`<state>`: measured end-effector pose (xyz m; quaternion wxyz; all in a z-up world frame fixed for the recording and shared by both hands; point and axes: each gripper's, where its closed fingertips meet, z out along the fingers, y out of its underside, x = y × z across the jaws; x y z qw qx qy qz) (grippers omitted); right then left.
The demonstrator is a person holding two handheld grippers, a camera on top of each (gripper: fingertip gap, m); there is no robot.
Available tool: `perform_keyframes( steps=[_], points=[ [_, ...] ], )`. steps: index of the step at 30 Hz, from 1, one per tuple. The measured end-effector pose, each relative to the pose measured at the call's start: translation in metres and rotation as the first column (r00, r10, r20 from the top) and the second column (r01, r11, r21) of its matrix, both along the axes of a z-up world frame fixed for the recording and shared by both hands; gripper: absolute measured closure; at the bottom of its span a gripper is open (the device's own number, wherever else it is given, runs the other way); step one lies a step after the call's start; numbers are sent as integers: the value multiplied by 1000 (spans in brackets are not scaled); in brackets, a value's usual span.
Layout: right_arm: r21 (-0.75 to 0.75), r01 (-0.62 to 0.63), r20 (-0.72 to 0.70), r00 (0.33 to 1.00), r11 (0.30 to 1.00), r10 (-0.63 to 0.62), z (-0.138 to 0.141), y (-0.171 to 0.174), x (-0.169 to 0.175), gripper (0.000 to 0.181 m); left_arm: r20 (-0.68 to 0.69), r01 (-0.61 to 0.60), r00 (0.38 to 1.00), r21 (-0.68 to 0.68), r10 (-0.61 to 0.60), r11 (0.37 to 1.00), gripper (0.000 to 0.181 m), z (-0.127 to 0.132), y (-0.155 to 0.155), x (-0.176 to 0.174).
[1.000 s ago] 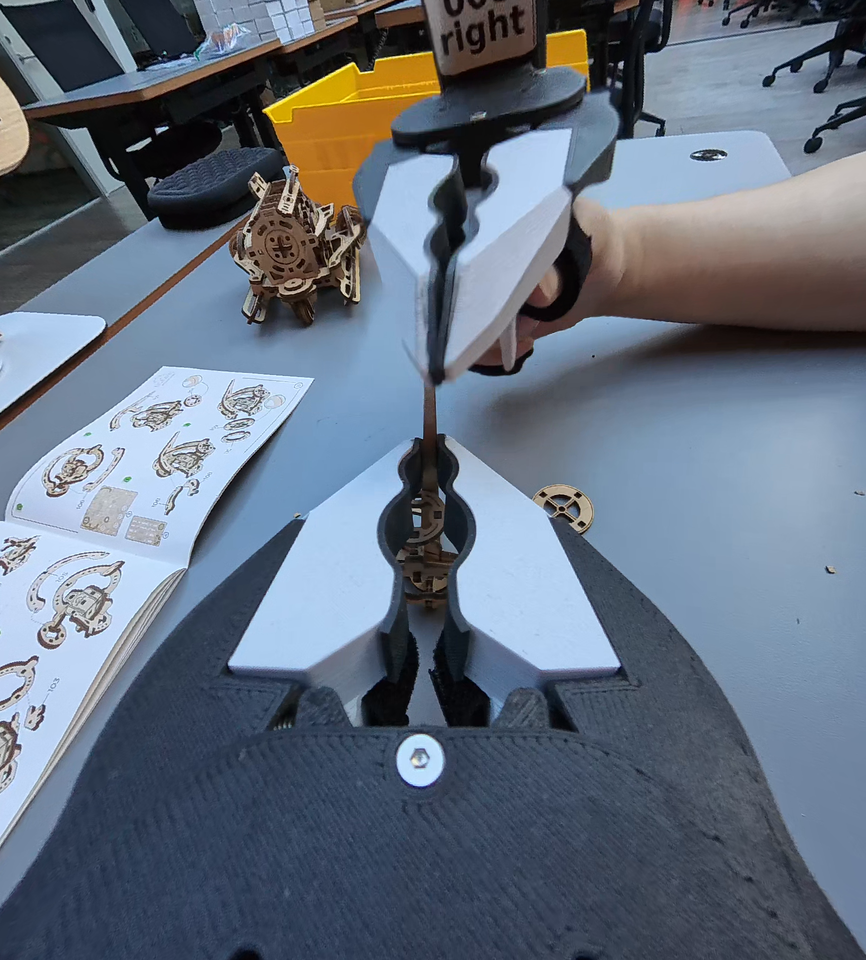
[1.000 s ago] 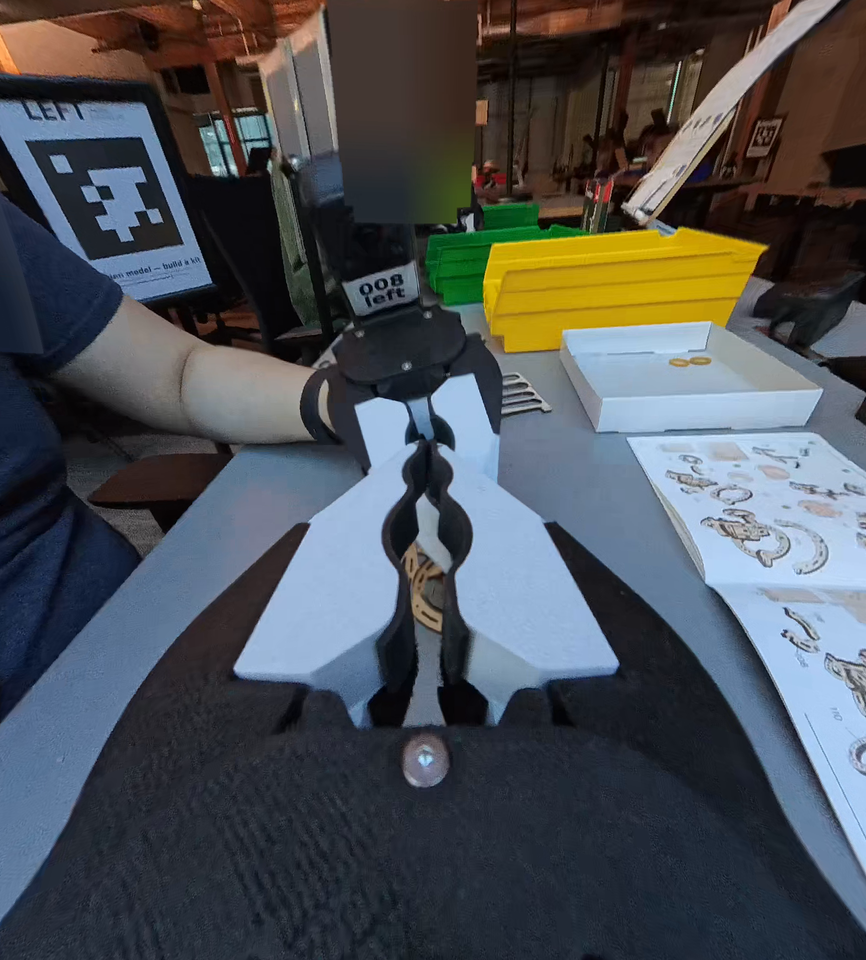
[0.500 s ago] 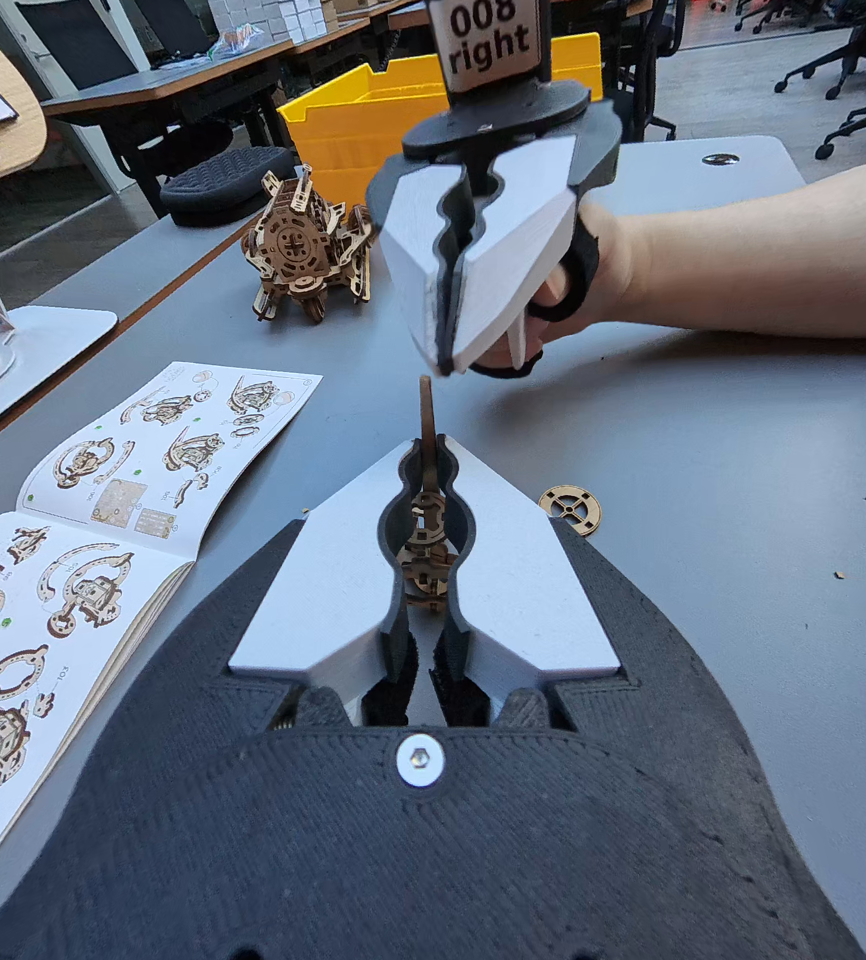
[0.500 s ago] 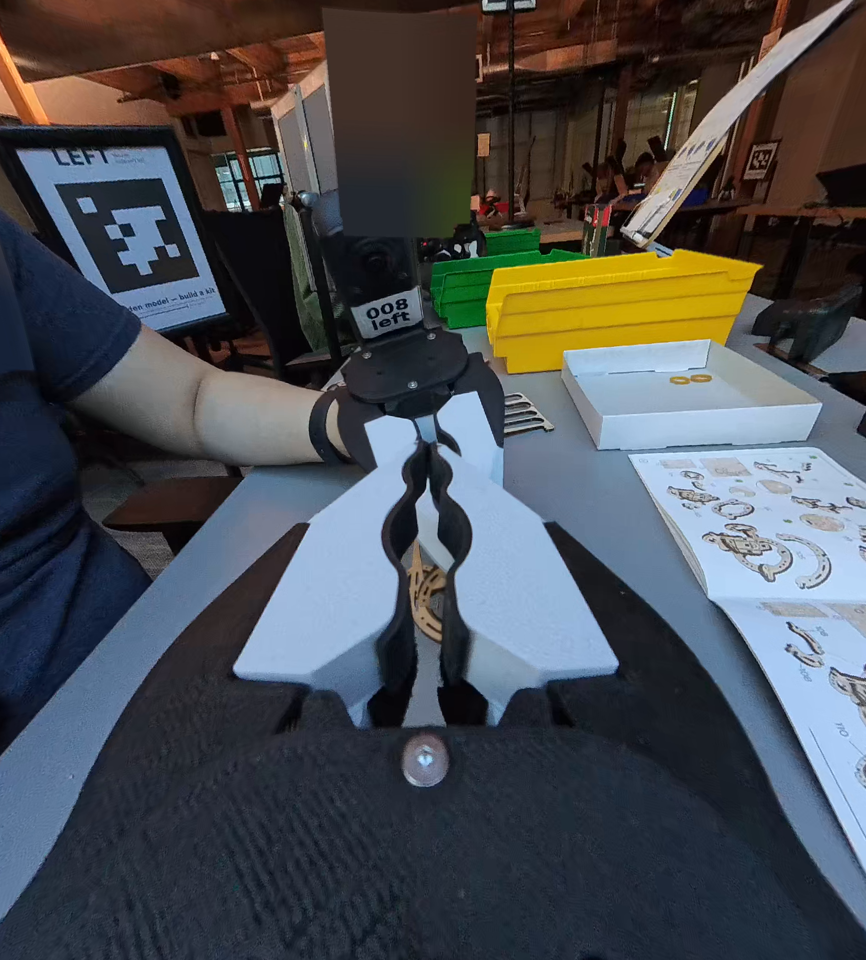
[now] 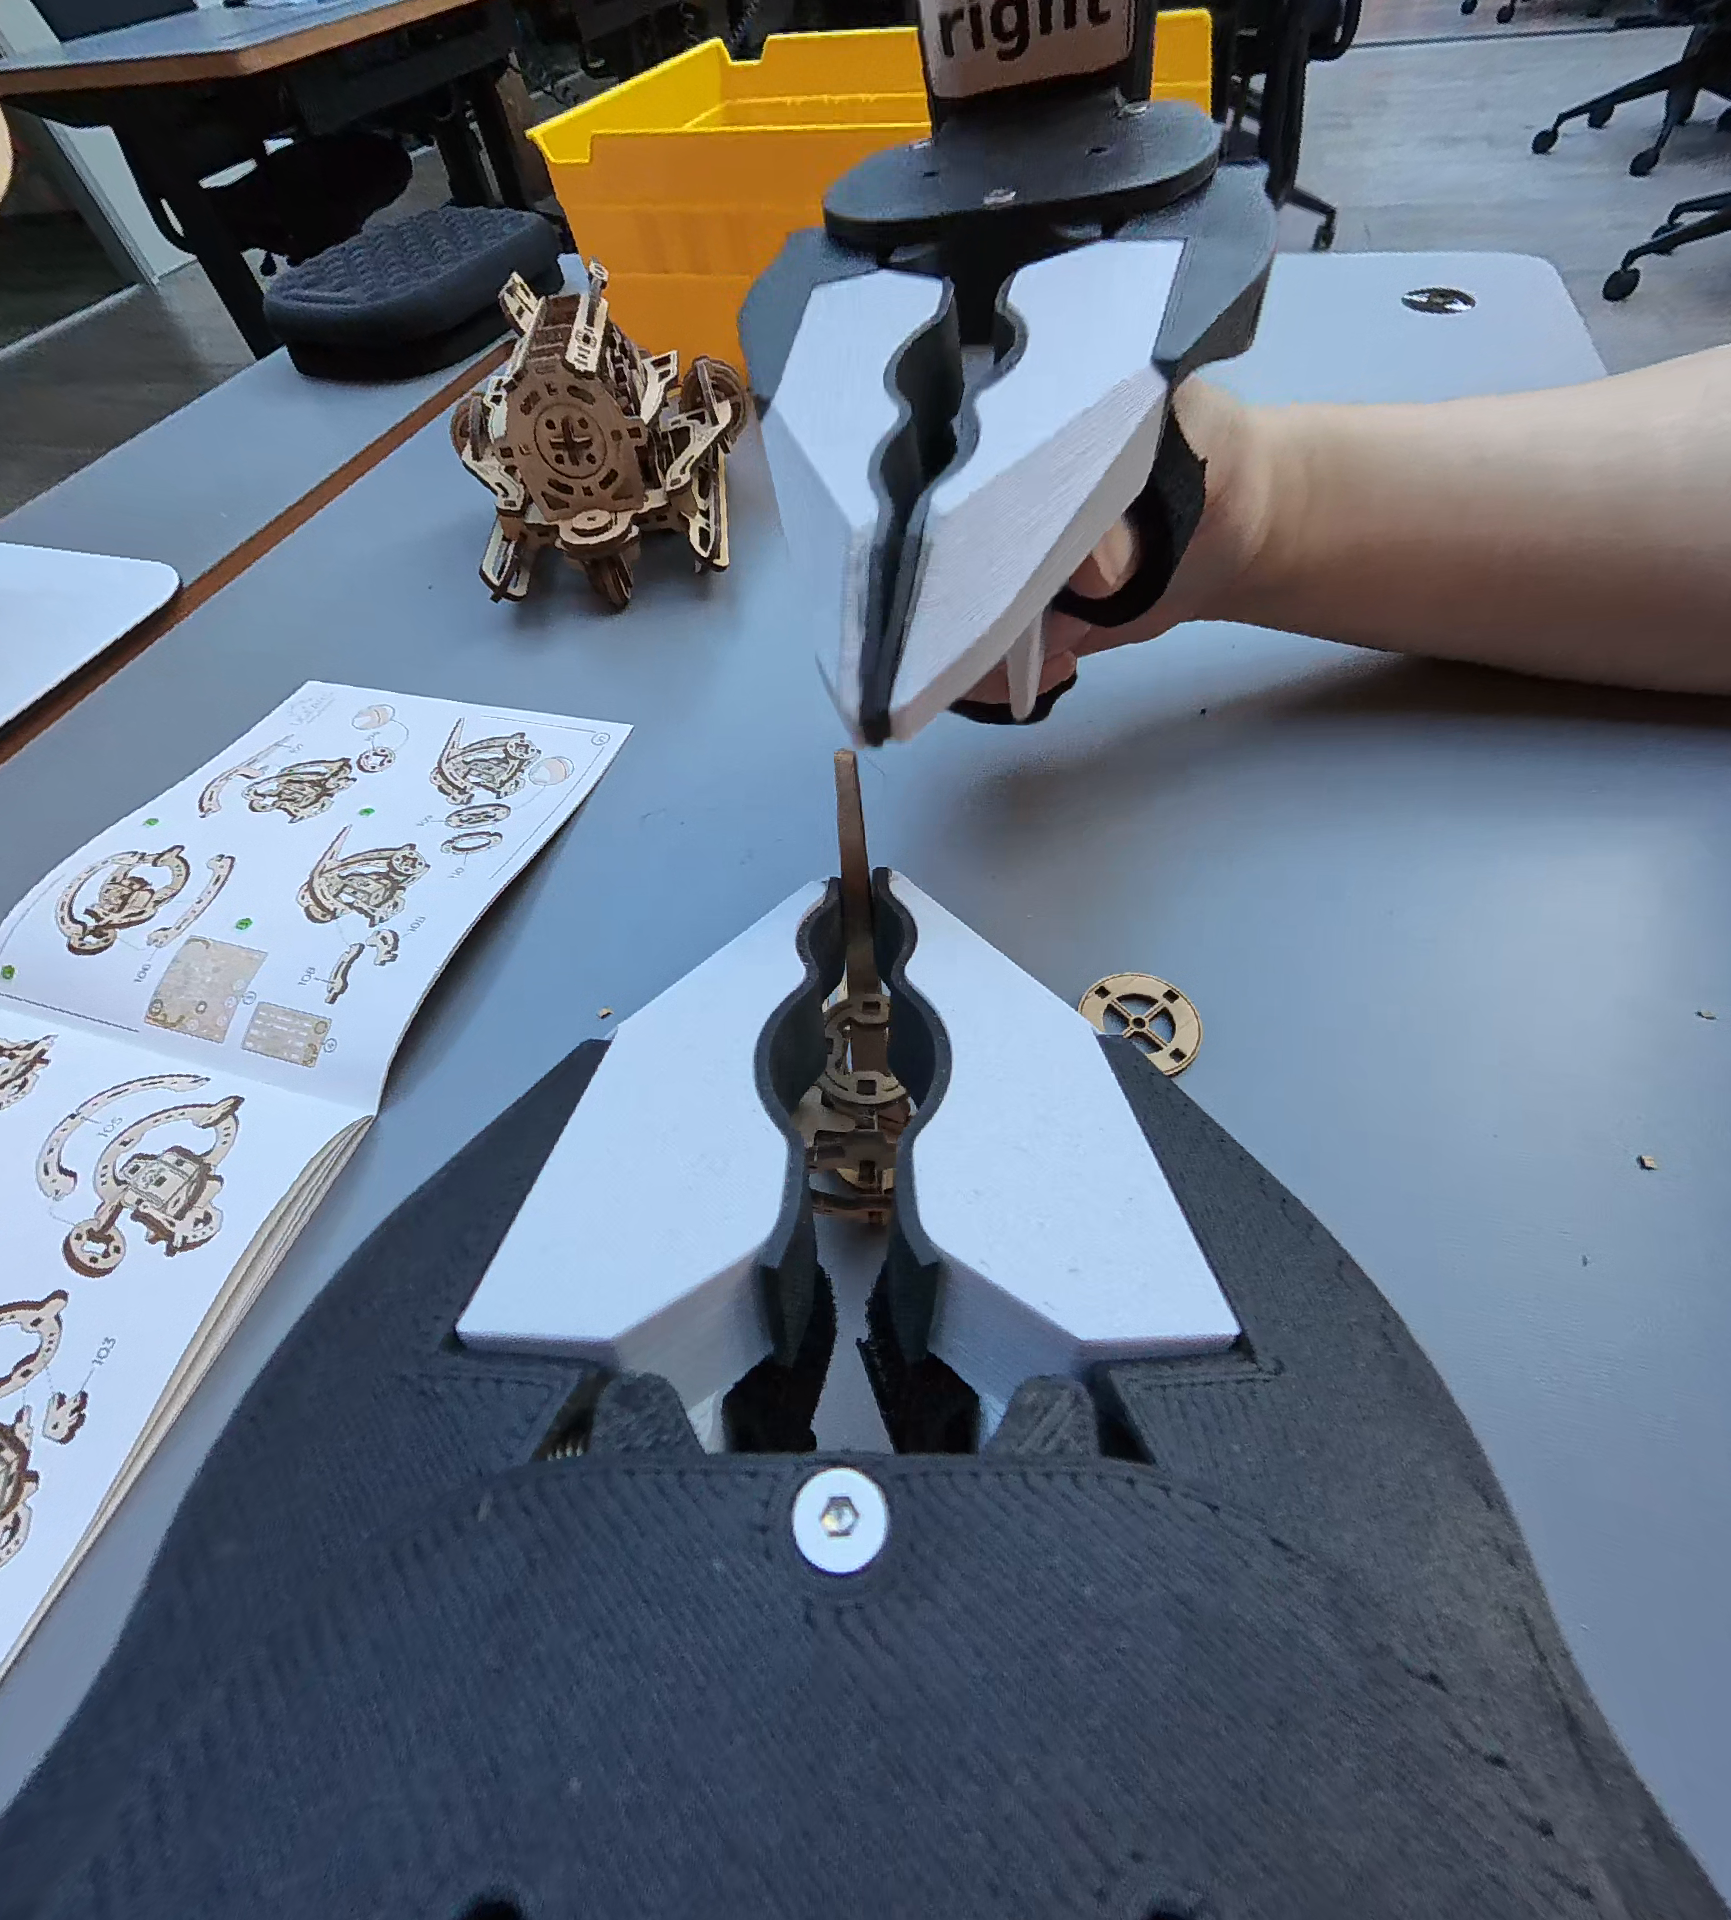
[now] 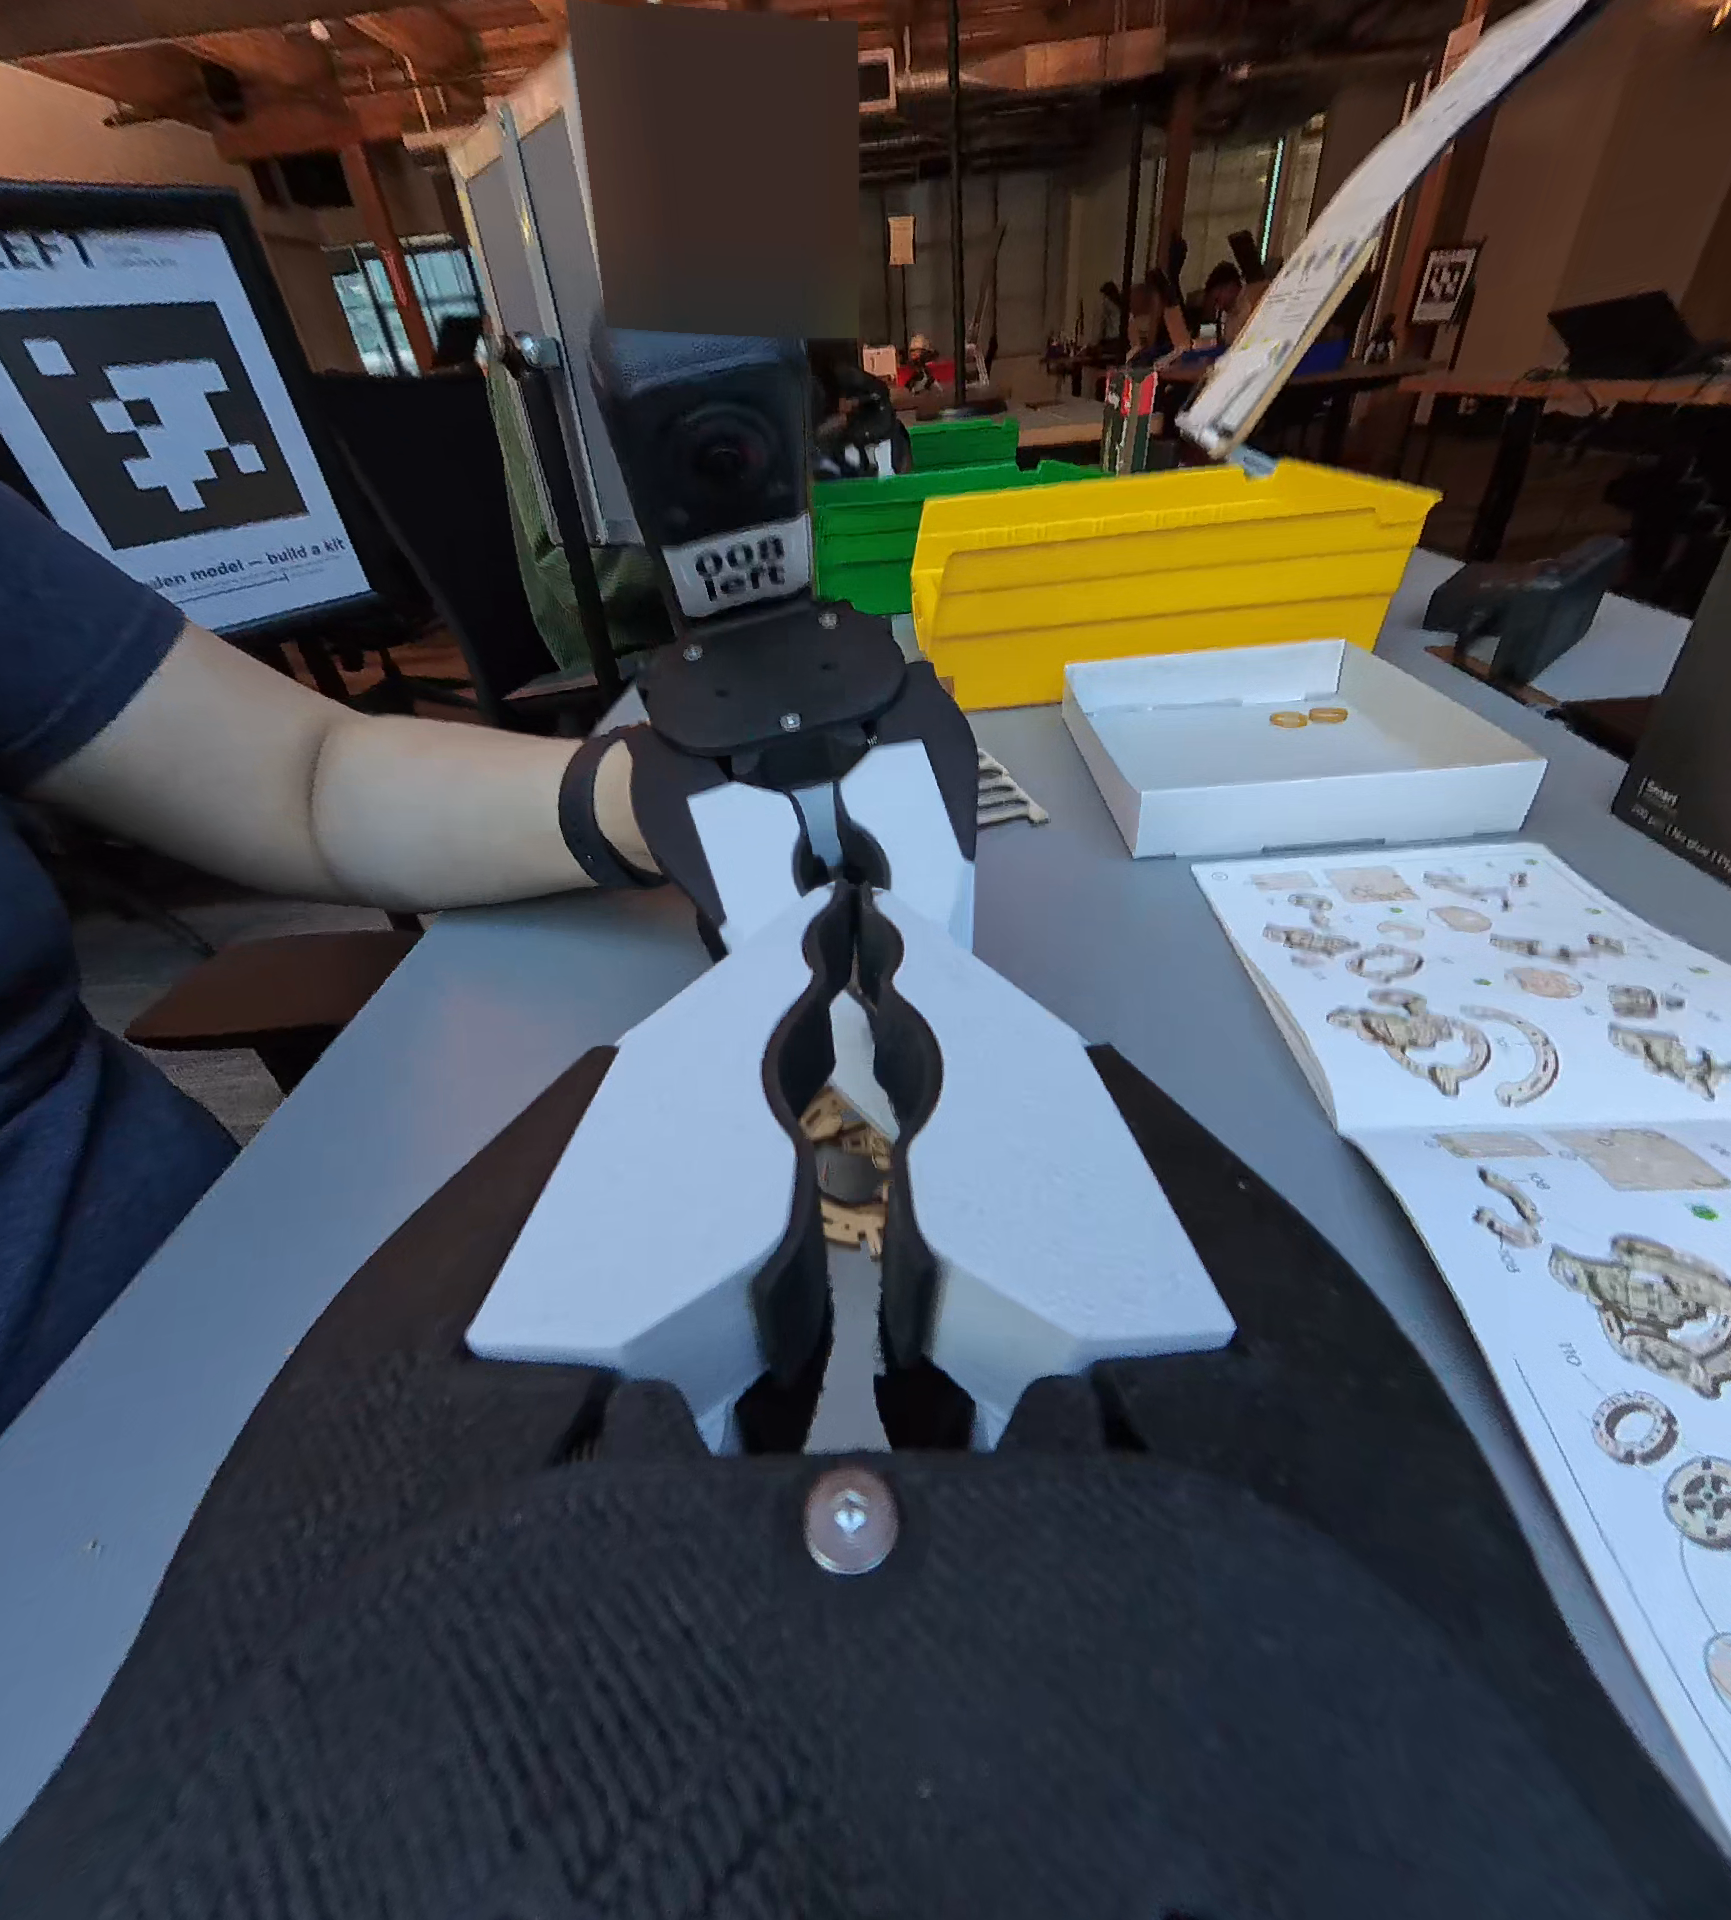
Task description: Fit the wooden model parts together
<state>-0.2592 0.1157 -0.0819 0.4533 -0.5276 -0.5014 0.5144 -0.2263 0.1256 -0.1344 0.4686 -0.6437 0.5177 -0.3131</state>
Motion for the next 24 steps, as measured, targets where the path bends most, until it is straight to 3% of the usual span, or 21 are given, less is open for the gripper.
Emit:
perform_keyframes(
  steps=[1, 10, 13, 16, 24],
  points=[
    [-14, -2, -5, 1000, 1000, 2, -3, 2, 0, 181, 0, 1, 1000, -5, -1, 1000, 178, 0, 0, 0],
    [24, -2, -2, 1000, 1000, 2, 2, 0, 4, 181, -17, 23, 1000, -14, -23, 1000, 178, -1, 0, 5],
    [-31, -20, -13, 1000, 999, 19, -3, 2, 4, 181, -10, 24, 1000, -18, -25, 1000, 178, -1, 0, 3],
    [33, 3, -12, 1000, 999, -3, 4, 1, 4, 181, -6, 20, 1000, -16, -20, 1000, 178, -1, 0, 1],
    [-16, -12, 2, 1000, 1000, 12, -4, 2, 3, 181, 1, 28, 1000, -24, -28, 999, 177, -1, 0, 4]
  ],
)
